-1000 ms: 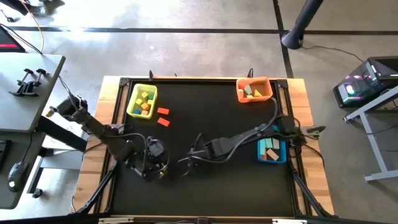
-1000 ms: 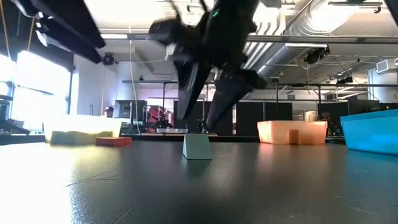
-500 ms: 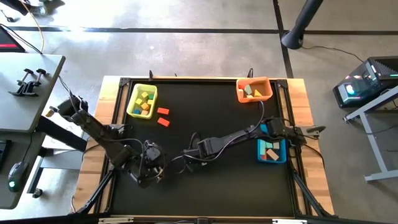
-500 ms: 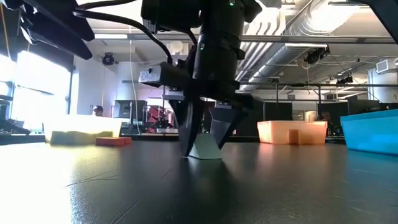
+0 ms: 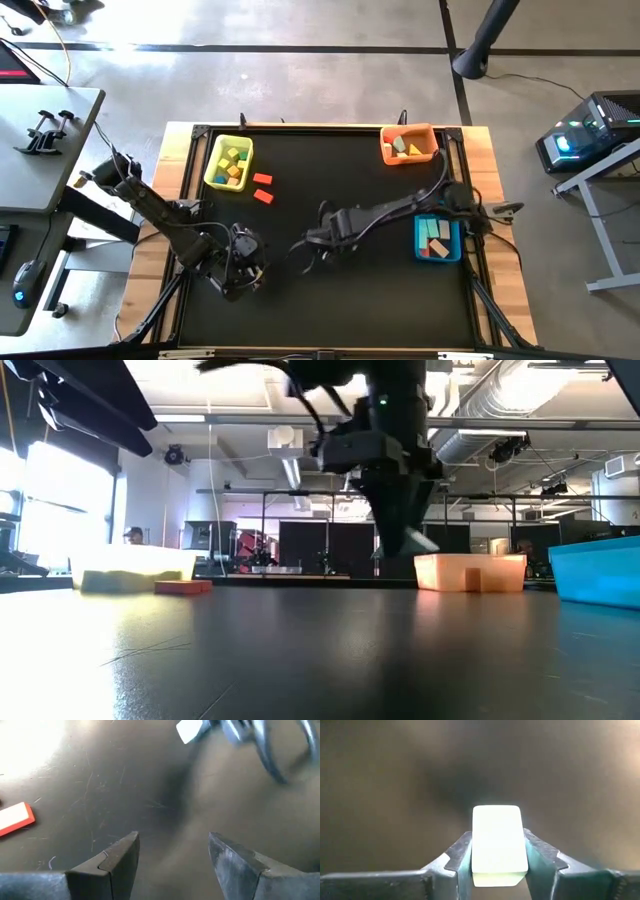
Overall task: Sort blocks by size
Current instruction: Put the blue triangle block into the orange bin, then put the orange rectangle block into the blue bin
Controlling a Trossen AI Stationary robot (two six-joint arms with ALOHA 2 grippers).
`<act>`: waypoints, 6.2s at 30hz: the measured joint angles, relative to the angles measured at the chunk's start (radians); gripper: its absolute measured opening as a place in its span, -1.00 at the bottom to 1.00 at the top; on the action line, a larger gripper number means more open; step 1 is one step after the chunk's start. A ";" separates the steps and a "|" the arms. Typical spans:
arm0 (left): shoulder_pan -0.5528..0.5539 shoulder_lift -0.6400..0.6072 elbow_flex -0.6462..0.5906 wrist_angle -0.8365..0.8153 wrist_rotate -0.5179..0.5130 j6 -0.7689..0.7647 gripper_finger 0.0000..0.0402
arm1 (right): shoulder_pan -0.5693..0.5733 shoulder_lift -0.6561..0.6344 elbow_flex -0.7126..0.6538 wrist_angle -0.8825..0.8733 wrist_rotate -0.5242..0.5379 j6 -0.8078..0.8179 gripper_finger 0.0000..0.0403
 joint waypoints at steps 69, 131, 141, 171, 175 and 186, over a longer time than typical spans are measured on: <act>1.020 -0.005 -0.111 -0.108 0.650 1.020 0.10 | -0.986 -0.586 -0.602 0.881 -0.311 -0.630 -0.12; 0.956 -0.004 0.049 0.064 0.796 0.895 -1.00 | -0.633 -0.602 -0.927 1.227 -0.483 -0.674 -0.11; 0.958 -0.005 -0.007 -0.113 0.795 1.222 -0.61 | -0.635 -0.602 -0.927 1.274 -0.346 -0.627 -0.11; 0.922 0.008 -0.371 0.506 0.756 1.236 0.10 | -0.510 -0.698 -0.724 1.244 -0.431 -0.285 -0.11; 0.914 0.007 -0.405 0.538 0.755 1.246 0.09 | -0.474 -0.699 -0.664 1.226 -0.314 -0.209 -0.11; 0.889 0.003 -0.505 0.678 0.683 1.242 0.01 | -0.334 -0.698 -0.588 1.140 -0.110 -0.119 -0.11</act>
